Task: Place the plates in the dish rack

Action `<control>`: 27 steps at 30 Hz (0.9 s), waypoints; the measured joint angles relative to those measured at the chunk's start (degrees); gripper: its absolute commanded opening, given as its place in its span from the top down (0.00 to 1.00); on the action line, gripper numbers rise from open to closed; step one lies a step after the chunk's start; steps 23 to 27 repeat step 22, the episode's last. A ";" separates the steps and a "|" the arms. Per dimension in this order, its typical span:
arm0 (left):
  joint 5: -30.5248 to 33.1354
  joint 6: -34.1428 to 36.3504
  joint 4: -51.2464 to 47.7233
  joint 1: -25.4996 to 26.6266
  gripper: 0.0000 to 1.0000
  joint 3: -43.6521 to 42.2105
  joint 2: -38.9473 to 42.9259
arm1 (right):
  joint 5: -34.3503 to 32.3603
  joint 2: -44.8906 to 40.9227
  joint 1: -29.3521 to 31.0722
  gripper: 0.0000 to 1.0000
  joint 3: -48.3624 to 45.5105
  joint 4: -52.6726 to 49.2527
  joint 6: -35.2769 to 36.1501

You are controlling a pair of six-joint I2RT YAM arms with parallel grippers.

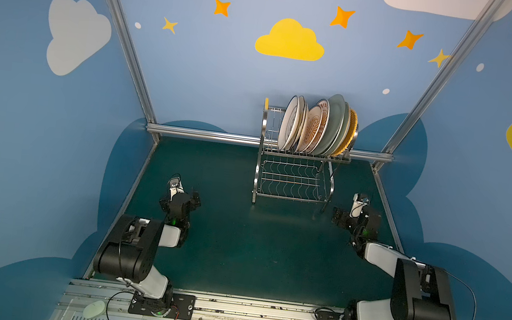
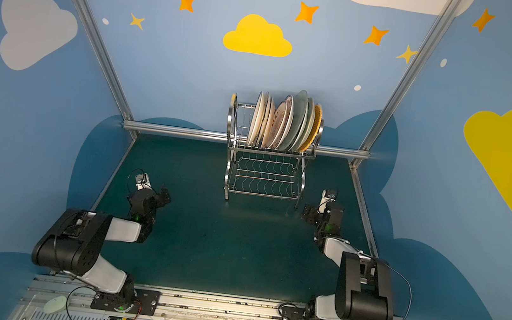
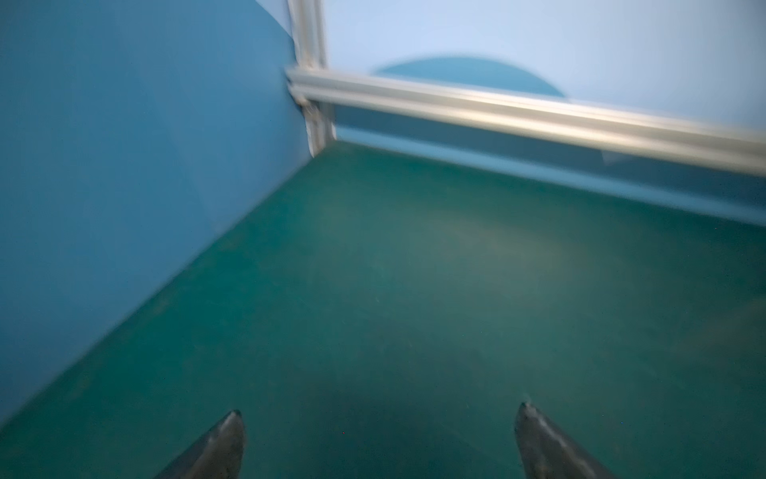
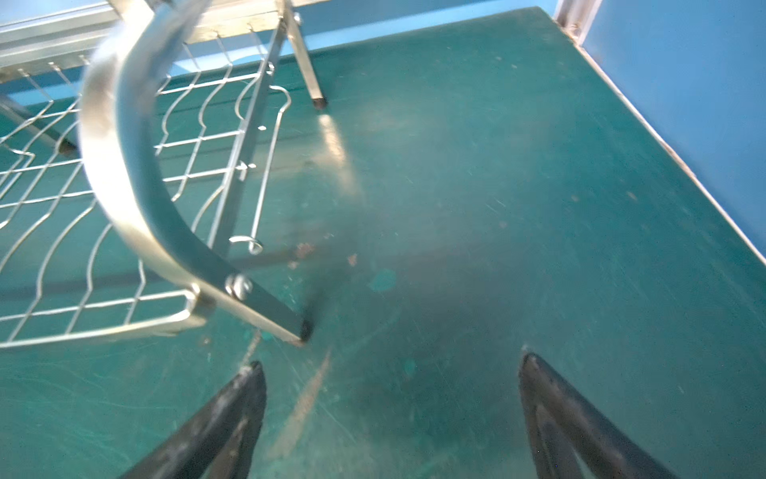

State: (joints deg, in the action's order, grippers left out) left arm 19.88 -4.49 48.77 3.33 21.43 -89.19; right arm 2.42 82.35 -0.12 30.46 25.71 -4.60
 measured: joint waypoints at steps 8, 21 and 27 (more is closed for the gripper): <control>-2.56 -0.17 -2.82 -0.96 0.00 0.96 1.27 | -0.70 0.33 1.44 0.07 0.31 -2.78 0.98; -5.14 -0.15 -5.73 -2.10 0.00 2.19 1.29 | -1.99 0.33 2.47 0.07 0.31 -3.50 1.22; -5.86 0.04 -5.73 -2.25 0.00 2.19 1.31 | -1.99 0.33 2.47 0.07 0.31 -3.50 1.22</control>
